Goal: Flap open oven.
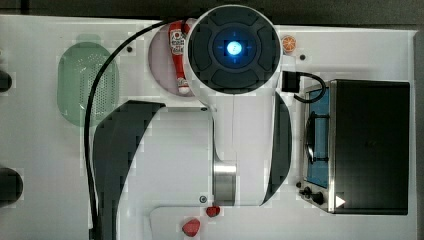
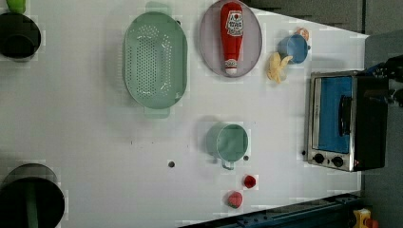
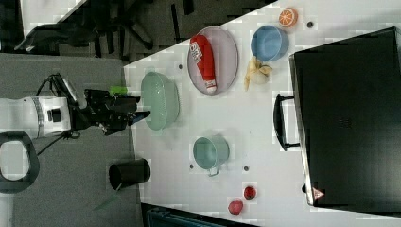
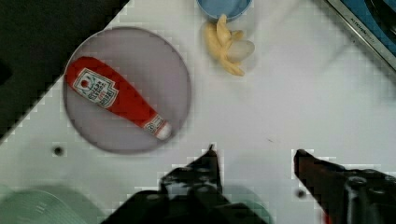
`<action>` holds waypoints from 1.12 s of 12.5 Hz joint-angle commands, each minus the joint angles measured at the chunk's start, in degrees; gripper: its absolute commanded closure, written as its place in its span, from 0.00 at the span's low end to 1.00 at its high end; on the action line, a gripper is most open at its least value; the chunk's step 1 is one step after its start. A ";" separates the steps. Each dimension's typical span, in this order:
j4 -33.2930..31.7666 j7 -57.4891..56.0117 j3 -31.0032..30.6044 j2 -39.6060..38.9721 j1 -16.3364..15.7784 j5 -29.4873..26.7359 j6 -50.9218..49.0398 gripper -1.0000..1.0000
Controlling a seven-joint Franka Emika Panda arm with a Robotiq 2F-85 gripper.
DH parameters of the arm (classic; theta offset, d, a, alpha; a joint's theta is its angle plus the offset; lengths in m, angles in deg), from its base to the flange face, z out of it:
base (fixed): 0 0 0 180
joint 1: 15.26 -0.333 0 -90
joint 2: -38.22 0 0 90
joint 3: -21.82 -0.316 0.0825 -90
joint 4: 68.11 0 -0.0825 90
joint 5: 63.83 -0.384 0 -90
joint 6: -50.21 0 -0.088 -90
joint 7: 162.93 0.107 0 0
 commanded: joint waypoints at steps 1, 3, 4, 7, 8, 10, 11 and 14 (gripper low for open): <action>-7.47 -4.48 2.91 16.44 1.50 -0.14 -9.91 0.21; -7.47 -4.48 2.90 16.44 1.50 -0.14 -9.90 0.00; -7.46 -4.48 2.90 16.44 1.50 -0.14 -9.91 0.00; -7.47 -4.48 2.91 16.44 1.50 -0.14 -9.91 0.17; -7.48 -4.48 2.94 16.44 1.51 -0.14 -9.93 0.31; -7.51 -4.48 3.15 16.43 1.58 -0.12 -9.93 0.54; -7.55 -4.48 3.52 16.43 1.63 -0.12 -9.93 0.65; -7.86 -6.53 6.15 16.43 1.74 -0.08 -9.74 0.82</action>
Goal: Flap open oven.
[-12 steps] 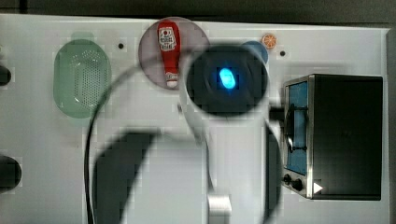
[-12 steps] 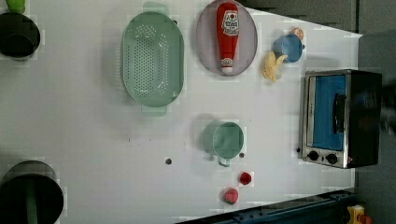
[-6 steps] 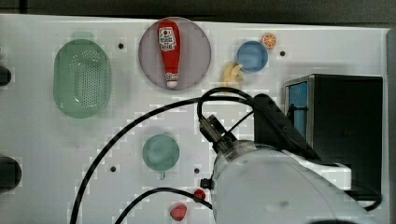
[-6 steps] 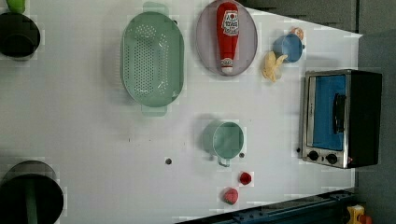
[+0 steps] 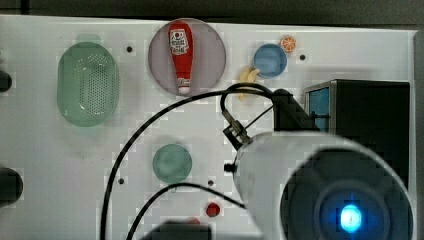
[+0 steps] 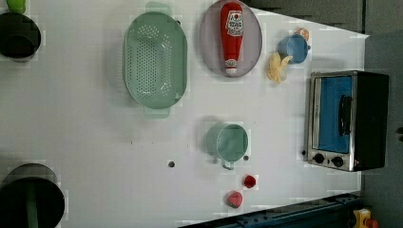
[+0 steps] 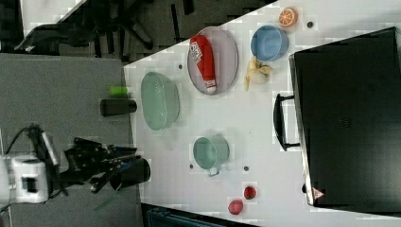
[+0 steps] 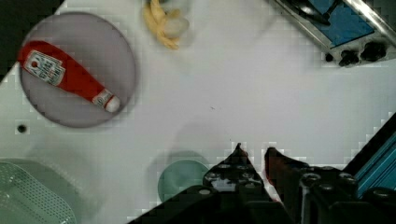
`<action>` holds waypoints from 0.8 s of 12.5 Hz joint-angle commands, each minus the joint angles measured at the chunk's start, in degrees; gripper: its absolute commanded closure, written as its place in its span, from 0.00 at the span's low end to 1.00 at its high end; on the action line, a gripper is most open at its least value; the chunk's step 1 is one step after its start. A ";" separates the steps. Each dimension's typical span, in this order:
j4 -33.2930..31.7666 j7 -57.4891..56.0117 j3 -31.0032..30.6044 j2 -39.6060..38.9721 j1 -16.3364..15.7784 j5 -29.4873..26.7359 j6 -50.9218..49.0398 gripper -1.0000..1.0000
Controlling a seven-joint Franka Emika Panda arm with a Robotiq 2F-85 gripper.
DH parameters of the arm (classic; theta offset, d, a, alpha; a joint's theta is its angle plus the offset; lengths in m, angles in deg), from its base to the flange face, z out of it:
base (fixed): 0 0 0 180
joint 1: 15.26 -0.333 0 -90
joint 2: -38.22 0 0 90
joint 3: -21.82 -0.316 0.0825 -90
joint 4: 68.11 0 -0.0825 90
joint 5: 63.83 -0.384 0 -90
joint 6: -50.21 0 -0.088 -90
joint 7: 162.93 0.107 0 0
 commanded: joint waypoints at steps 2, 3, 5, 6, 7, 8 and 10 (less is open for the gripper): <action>-1.27 -11.99 4.57 0.44 0.54 0.12 0.25 0.83; -1.45 -16.74 6.19 0.25 0.74 0.13 0.27 0.83; -1.97 -28.00 9.81 -0.77 1.03 0.15 0.60 0.83; -2.31 -33.90 11.60 -1.47 1.06 0.19 1.26 0.83; -2.74 -39.42 13.29 -2.28 1.11 0.27 2.36 0.83; -3.15 -44.57 14.90 -3.22 1.16 0.38 3.87 0.83; -4.53 -54.03 17.65 -5.53 1.24 1.52 8.29 0.83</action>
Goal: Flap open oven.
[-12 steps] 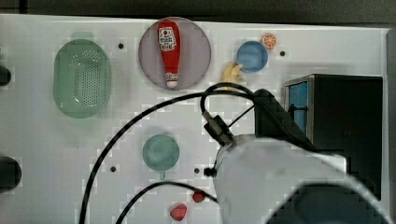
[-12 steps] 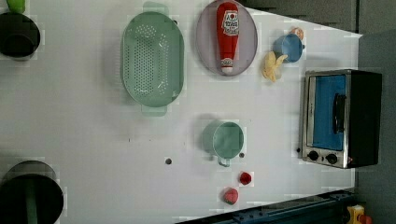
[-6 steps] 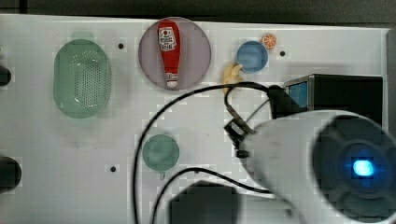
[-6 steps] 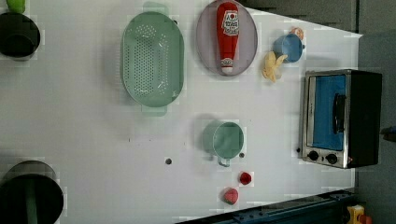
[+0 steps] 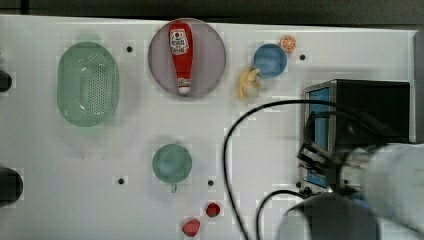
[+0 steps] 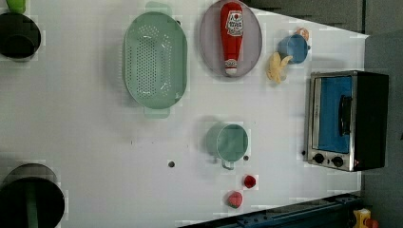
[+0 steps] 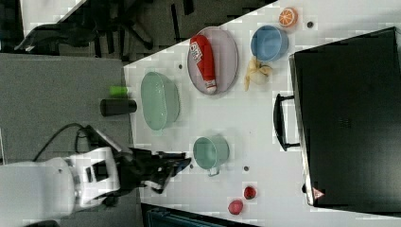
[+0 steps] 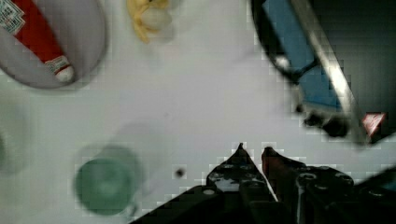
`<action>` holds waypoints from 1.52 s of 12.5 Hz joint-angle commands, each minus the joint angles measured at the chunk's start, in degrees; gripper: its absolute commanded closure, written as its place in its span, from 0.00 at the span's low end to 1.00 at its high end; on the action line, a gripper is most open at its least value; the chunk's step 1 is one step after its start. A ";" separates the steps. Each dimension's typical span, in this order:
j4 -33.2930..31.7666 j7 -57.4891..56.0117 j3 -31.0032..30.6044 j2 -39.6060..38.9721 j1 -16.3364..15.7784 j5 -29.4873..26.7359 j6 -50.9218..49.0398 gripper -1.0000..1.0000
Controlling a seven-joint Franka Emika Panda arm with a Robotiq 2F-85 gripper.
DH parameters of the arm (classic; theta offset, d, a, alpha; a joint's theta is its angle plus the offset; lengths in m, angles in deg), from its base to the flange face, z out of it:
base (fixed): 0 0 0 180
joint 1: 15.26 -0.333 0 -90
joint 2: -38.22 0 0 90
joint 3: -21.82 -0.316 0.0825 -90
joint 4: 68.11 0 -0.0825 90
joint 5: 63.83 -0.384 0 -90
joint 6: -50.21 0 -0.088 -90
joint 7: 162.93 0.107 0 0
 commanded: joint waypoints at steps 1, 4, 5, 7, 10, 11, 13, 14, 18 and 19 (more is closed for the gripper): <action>-2.65 -20.81 3.76 -4.14 0.15 1.21 6.59 0.83; -6.15 -30.84 6.03 -8.15 0.30 2.57 17.32 0.83; -7.27 -31.46 6.60 -9.55 0.33 2.57 21.06 0.83; -9.89 -31.46 7.27 -12.19 0.41 2.64 27.67 0.83; -14.01 -31.43 7.27 -15.44 0.50 2.95 35.55 0.83; -15.15 -31.45 7.30 -16.33 0.51 3.27 38.36 0.83; -16.74 -31.45 7.41 -18.03 0.55 3.54 42.90 0.83; -17.11 -31.46 7.38 -18.88 0.55 3.54 43.48 0.83; -17.17 -31.34 7.45 -21.92 0.48 3.55 44.05 0.83; -17.16 -31.29 7.11 -22.47 0.37 3.60 44.15 0.83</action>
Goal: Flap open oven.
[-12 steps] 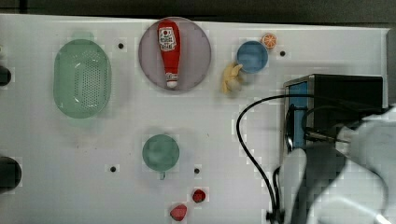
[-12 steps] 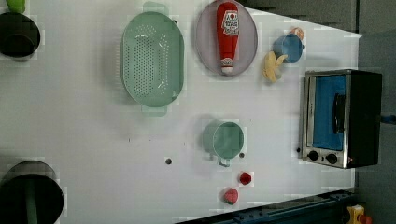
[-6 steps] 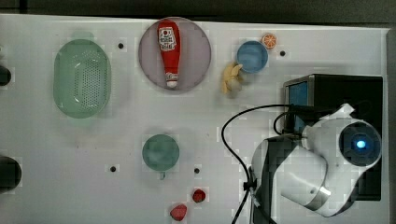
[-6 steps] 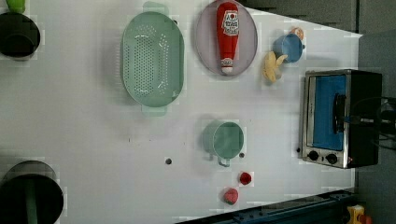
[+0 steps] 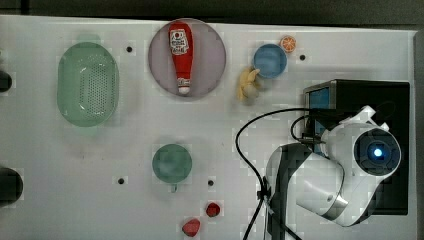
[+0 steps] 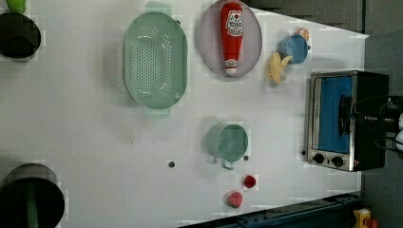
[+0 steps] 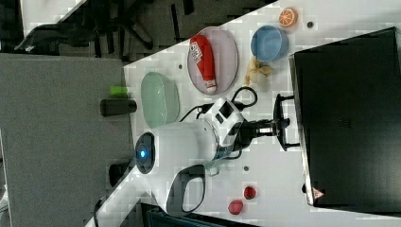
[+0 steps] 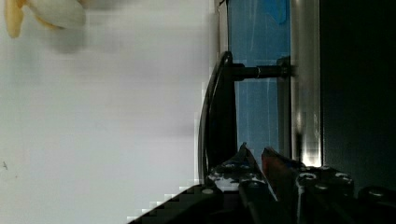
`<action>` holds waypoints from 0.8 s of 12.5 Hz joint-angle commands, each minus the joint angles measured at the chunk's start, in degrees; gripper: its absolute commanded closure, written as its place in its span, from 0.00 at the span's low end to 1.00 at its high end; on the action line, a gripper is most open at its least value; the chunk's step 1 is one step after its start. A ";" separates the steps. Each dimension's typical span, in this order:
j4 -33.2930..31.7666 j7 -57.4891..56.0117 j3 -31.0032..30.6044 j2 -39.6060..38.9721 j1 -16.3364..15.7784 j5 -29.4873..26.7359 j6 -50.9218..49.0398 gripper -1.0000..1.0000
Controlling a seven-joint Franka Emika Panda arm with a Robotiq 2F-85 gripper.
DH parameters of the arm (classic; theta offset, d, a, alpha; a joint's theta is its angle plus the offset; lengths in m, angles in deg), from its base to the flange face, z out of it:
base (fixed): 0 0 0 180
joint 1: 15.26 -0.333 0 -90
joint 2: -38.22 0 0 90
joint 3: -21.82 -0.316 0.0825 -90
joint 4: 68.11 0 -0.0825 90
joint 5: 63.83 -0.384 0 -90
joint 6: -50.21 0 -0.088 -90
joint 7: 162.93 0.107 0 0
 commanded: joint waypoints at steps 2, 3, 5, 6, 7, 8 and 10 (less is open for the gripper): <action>-0.26 -0.19 -0.46 -1.64 -0.60 3.82 -0.13 0.83; -0.29 3.28 -1.05 -1.66 -1.12 7.12 -0.25 0.83; -0.65 12.41 -2.67 -1.68 -2.28 14.48 -0.50 0.83; -1.06 16.47 -3.63 -1.71 -2.86 17.67 -0.93 0.83; -1.46 20.01 -4.71 -1.76 -3.39 20.33 -1.61 0.83; -1.76 23.24 -5.89 -1.96 -3.89 22.60 -2.17 0.83; -2.14 29.93 -8.27 -3.13 -4.85 27.41 -3.60 0.83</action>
